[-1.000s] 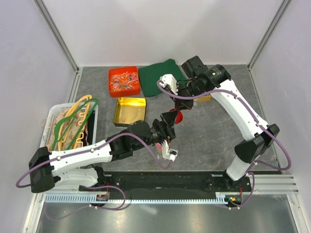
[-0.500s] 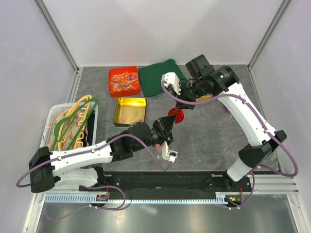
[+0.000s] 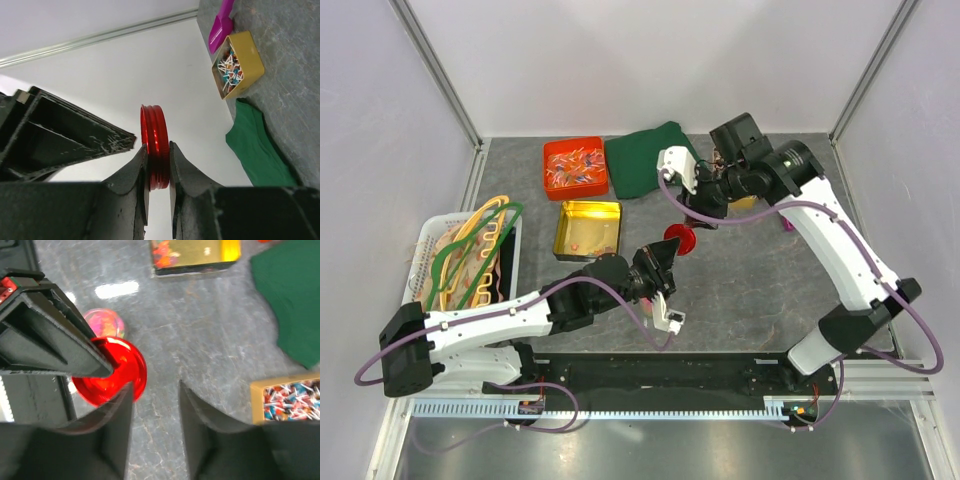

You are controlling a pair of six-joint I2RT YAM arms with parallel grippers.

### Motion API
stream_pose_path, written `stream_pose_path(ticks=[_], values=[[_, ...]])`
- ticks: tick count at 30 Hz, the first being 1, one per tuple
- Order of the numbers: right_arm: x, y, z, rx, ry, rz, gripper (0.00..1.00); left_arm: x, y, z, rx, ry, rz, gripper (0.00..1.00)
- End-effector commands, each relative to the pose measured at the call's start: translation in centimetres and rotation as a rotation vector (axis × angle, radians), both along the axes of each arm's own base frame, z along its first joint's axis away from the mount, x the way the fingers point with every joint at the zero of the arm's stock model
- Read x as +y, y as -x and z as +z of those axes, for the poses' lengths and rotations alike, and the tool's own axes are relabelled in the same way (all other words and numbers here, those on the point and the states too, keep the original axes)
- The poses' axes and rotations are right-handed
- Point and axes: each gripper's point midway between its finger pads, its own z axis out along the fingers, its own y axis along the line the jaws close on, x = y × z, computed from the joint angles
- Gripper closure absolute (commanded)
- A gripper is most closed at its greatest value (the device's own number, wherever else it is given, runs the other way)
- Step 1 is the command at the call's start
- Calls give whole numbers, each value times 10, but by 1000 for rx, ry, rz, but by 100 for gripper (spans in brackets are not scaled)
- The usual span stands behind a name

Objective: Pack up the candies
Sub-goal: Pick up the bottle lid at the center of the board.

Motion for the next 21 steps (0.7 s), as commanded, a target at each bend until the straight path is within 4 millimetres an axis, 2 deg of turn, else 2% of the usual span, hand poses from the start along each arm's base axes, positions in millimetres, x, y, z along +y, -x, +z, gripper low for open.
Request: stream_pose_path(ticks=[1, 2, 3, 4, 5, 6, 7, 8, 9, 10, 12, 13, 14, 15, 16, 18, 19, 20, 21], values=[[-16, -10, 30, -175, -41, -70, 40, 8, -8, 40, 46, 97, 77, 98], [-21, -12, 41, -230, -53, -95, 36, 10, -10, 31, 105, 74, 101, 98], [-26, -13, 37, -238, -46, -112, 33, 10, -12, 49, 116, 105, 121, 98], [-30, -20, 43, -277, -61, -140, 29, 14, -16, 52, 133, 107, 150, 98], [-38, -19, 51, -313, -74, -163, 28, 17, -17, 46, 174, 88, 174, 98], [-47, -24, 45, -320, -57, -202, 26, 21, -23, 58, 174, 108, 222, 98], [-53, -27, 46, -333, -62, -230, 24, 24, -27, 61, 192, 112, 256, 98], [-59, -28, 50, -359, -79, -255, 23, 30, -30, 53, 255, 97, 304, 98], [-69, -33, 50, -368, -78, -291, 21, 32, -36, 67, 279, 117, 353, 98], [-75, -35, 59, -399, -106, -317, 21, 35, -38, 70, 315, 127, 382, 98], [-91, -43, 52, -403, -108, -381, 21, 44, -40, 78, 431, 179, 444, 98], [-95, -47, 63, -440, -143, -415, 21, 49, -39, 80, 458, 192, 455, 98], [-101, -51, 57, -438, -140, -447, 18, 55, -38, 81, 497, 216, 473, 98], [-109, -55, 58, -453, -144, -483, 10, 62, -36, 75, 518, 198, 486, 98], [-113, -57, 64, -480, -155, -507, 9, 73, -32, 77, 530, 204, 490, 98], [-118, -58, 58, -481, -145, -525, 8, 88, -32, 66, 560, 181, 512, 98], [-120, -59, 63, -506, -157, -546, 8, 103, -36, 67, 571, 201, 544, 98], [-121, -60, 56, -495, -162, -563, 8, 110, -36, 63, 609, 221, 563, 98], [-122, -60, 58, -504, -175, -580, 9, 113, -34, 59, 649, 221, 560, 98]])
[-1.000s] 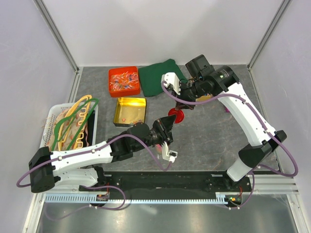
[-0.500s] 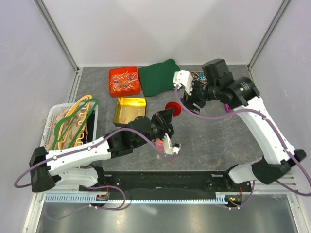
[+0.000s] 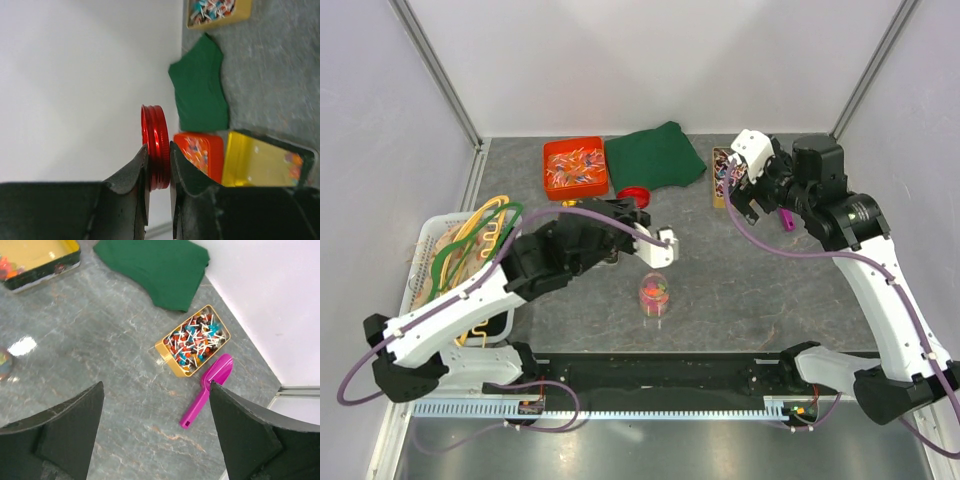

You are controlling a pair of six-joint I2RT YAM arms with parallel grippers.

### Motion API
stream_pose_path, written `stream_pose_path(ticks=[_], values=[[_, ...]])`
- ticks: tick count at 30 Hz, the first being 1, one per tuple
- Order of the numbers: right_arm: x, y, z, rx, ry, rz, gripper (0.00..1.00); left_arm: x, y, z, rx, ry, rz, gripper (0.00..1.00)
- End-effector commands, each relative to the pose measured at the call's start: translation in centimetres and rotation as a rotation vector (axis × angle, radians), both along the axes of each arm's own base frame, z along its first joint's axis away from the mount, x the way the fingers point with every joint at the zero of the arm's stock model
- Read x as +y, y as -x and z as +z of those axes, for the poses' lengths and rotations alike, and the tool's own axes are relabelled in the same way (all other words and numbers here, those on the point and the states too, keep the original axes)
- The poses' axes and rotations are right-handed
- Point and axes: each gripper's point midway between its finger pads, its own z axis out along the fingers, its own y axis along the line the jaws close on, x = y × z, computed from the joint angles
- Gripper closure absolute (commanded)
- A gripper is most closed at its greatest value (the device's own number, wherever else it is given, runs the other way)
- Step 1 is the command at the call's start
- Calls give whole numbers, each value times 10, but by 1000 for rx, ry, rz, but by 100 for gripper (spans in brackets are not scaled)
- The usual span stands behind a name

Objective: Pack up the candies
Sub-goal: Pick up the bottle lid at the center of the board.

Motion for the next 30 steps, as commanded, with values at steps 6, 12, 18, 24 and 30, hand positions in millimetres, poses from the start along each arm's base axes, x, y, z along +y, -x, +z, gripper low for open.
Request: stream_pose_path(ticks=[6, 12, 18, 24, 30], values=[[0, -7, 17, -75, -166, -93, 2, 66, 11, -45, 424, 188, 144, 98], [20, 2, 9, 31, -305, -66, 2, 63, -2, -71, 586, 341, 239, 98], [58, 30, -8, 128, -333, 214, 13, 56, -12, -88, 769, 510, 264, 98], [53, 33, 23, -37, -409, 191, 2, 43, -22, -97, 784, 613, 244, 98], [60, 26, 12, 92, -466, 147, 5, 23, -28, -101, 859, 624, 197, 98]])
